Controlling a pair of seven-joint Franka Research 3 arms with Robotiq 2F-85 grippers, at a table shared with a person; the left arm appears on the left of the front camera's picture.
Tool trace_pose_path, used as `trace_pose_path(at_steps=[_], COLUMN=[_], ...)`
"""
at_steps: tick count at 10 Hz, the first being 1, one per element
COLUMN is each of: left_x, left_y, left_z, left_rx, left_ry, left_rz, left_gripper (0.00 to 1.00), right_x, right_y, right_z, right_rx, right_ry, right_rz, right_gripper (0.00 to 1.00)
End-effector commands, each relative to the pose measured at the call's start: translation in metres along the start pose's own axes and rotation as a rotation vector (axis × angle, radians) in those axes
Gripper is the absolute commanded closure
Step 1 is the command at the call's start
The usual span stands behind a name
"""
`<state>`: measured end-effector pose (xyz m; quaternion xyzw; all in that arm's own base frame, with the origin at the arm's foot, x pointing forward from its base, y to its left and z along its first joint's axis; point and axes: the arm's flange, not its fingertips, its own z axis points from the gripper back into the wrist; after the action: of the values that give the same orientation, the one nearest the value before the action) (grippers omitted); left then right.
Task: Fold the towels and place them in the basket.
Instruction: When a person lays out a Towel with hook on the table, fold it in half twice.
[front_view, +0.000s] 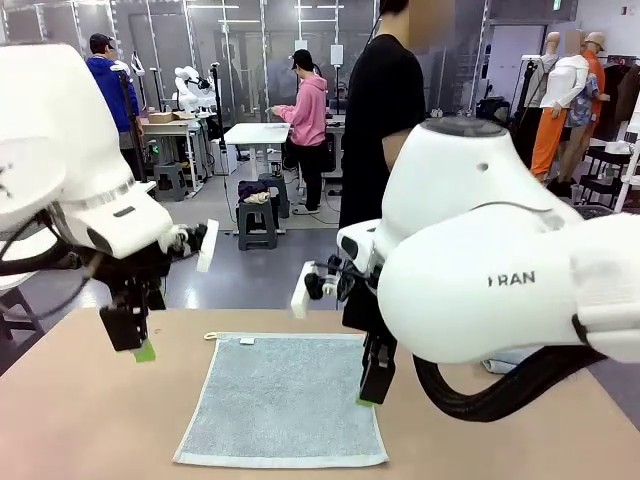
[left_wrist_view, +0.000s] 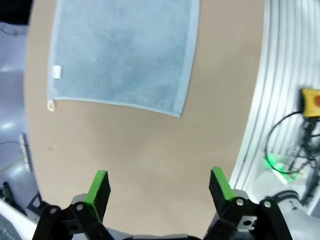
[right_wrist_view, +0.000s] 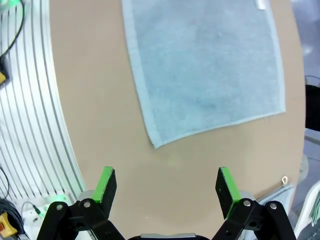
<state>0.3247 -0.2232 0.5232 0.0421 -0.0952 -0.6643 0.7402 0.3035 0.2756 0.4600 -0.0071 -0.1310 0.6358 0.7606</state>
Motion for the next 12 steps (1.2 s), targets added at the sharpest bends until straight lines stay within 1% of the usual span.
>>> trace_pose_path(at_steps=[1, 4, 5, 7, 10, 12], left_x=[0.005, 0.003, 0.005, 0.006, 0.008, 0.007], left_y=[-0.027, -0.054, -0.058, -0.059, -0.05, -0.048], left_z=[-0.029, -0.074, -0.085, -0.109, -0.12, -0.125], left_rx=[0.045, 0.025, 0.026, 0.068, 0.079, 0.034], left_ry=[0.046, 0.102, 0.099, 0.068, 0.047, 0.04], left_rz=[0.003, -0.008, 0.001, -0.043, -0.086, -0.111], left_gripper=[0.0, 0.0, 0.0, 0.0, 0.0, 0.0], right_x=[-0.002, -0.003, -0.002, -0.002, -0.004, -0.004], right_y=[-0.001, -0.005, -0.006, -0.004, 0.001, 0.005], right_z=[-0.016, -0.04, -0.043, -0.051, -0.063, -0.066], right_rx=[0.019, 0.001, -0.006, 0.027, 0.044, 0.039], right_ry=[0.022, 0.076, 0.083, 0.104, 0.094, 0.091], right_rz=[0.084, 0.14, 0.156, 0.191, 0.221, 0.234], right_gripper=[0.0, 0.0, 0.0, 0.0, 0.0, 0.0])
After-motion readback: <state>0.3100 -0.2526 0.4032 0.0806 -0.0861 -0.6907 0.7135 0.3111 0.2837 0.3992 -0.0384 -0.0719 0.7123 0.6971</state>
